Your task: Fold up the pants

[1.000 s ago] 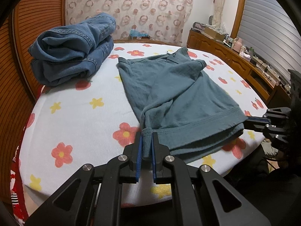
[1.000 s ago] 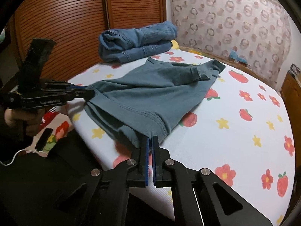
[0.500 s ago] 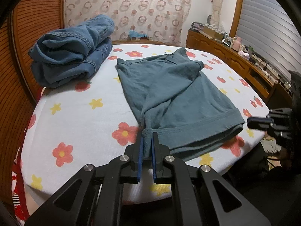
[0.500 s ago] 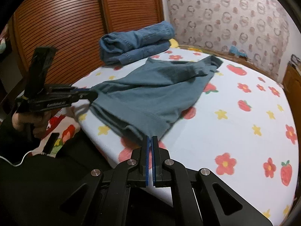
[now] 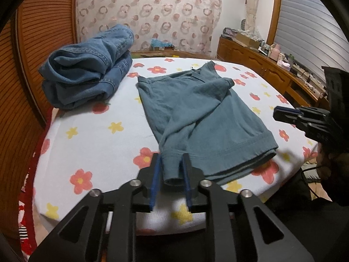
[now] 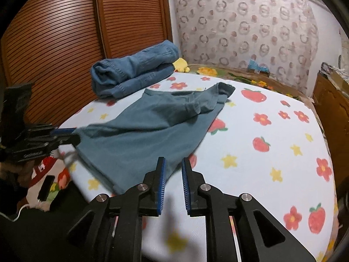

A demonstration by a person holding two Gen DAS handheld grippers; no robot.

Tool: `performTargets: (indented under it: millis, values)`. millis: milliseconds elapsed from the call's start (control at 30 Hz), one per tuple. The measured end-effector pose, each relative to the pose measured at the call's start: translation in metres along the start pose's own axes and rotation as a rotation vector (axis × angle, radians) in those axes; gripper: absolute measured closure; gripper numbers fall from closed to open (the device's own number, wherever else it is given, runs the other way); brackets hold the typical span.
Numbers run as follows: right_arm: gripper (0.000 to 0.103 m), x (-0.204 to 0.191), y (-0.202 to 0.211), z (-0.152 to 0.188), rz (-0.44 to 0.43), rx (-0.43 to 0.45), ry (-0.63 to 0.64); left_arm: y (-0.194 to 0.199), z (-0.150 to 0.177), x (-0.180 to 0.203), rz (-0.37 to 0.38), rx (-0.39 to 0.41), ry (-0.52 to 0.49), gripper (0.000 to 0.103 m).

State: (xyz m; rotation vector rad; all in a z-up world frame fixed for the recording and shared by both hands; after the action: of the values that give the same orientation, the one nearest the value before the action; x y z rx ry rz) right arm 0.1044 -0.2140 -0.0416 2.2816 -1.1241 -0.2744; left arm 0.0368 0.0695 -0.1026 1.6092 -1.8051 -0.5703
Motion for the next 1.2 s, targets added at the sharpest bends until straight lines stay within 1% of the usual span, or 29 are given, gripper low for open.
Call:
performTargets:
  millis: [33, 100, 167, 233, 267, 300, 333, 400, 533, 600, 700, 767, 867, 1067, 1167, 1200]
  values:
    - [0.083, 0.001, -0.005, -0.001, 0.003, 0.001, -0.001, 0.001, -0.002, -0.001, -0.004, 0.005, -0.001, 0.073]
    - [0.082, 0.005, -0.012, -0.005, 0.010, 0.008, -0.001, 0.003, -0.006, -0.001, -0.011, 0.013, 0.000, 0.064]
    - [0.077, 0.008, -0.017, -0.007, 0.017, 0.015, -0.009, 0.003, -0.010, -0.003, -0.021, 0.021, 0.000, 0.057]
    - [0.064, 0.013, -0.021, -0.008, 0.020, 0.021, -0.021, 0.001, -0.017, -0.003, -0.031, 0.022, -0.003, 0.055]
    - [0.061, 0.016, -0.023, -0.009, 0.023, 0.023, -0.028, -0.001, -0.019, -0.002, -0.028, 0.021, -0.008, 0.044]
    - [0.055, 0.018, -0.025, -0.009, 0.027, 0.025, -0.036, -0.001, -0.022, -0.001, -0.028, 0.026, -0.014, 0.034]
    - [0.049, 0.021, -0.027, -0.009, 0.028, 0.027, -0.042, -0.002, -0.024, 0.000, -0.030, 0.031, -0.016, 0.032]
    - [0.044, 0.025, -0.031, -0.010, 0.035, 0.027, -0.050, -0.005, -0.030, 0.002, -0.031, 0.036, -0.020, 0.027]
    - [0.043, 0.032, -0.039, -0.011, 0.048, 0.018, -0.061, -0.012, -0.041, 0.006, -0.047, 0.057, -0.025, 0.027]
    - [0.043, 0.036, -0.043, -0.012, 0.084, 0.001, -0.067, -0.017, -0.048, 0.010, -0.054, 0.068, -0.033, 0.027]
    - [0.043, 0.044, -0.048, -0.012, 0.082, -0.019, -0.087, -0.026, -0.058, 0.017, -0.049, 0.069, -0.047, 0.027]
    - [0.043, 0.048, -0.050, -0.013, 0.119, -0.020, -0.075, -0.033, -0.065, 0.023, -0.036, 0.068, -0.065, 0.027]
    - [0.043, 0.052, -0.052, -0.012, 0.157, -0.034, -0.060, -0.041, -0.077, 0.036, 0.000, 0.062, -0.094, 0.027]
    - [0.043, 0.059, -0.057, -0.007, 0.173, -0.058, -0.086, -0.057, -0.097, 0.066, 0.075, 0.041, -0.160, 0.028]
    - [0.043, 0.061, -0.056, -0.007, 0.167, -0.060, -0.094, -0.066, -0.103, 0.081, 0.113, 0.022, -0.188, 0.030]
    - [0.043, 0.060, -0.056, -0.006, 0.168, -0.061, -0.095, -0.069, -0.105, 0.085, 0.126, 0.015, -0.197, 0.034]
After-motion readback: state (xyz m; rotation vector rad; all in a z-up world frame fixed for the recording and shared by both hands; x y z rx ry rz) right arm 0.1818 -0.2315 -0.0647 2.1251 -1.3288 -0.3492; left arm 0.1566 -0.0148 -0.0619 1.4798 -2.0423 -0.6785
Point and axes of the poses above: each gripper's, at about its wrist camera, not at the fingertips, and y roughly against the way its jaws point, x to its right, z to its underside, the point moved 3 cm from there along -y, roughly the way its jaws point, and after that the axes turned 7 degrees about y, right-handed, at the moved point
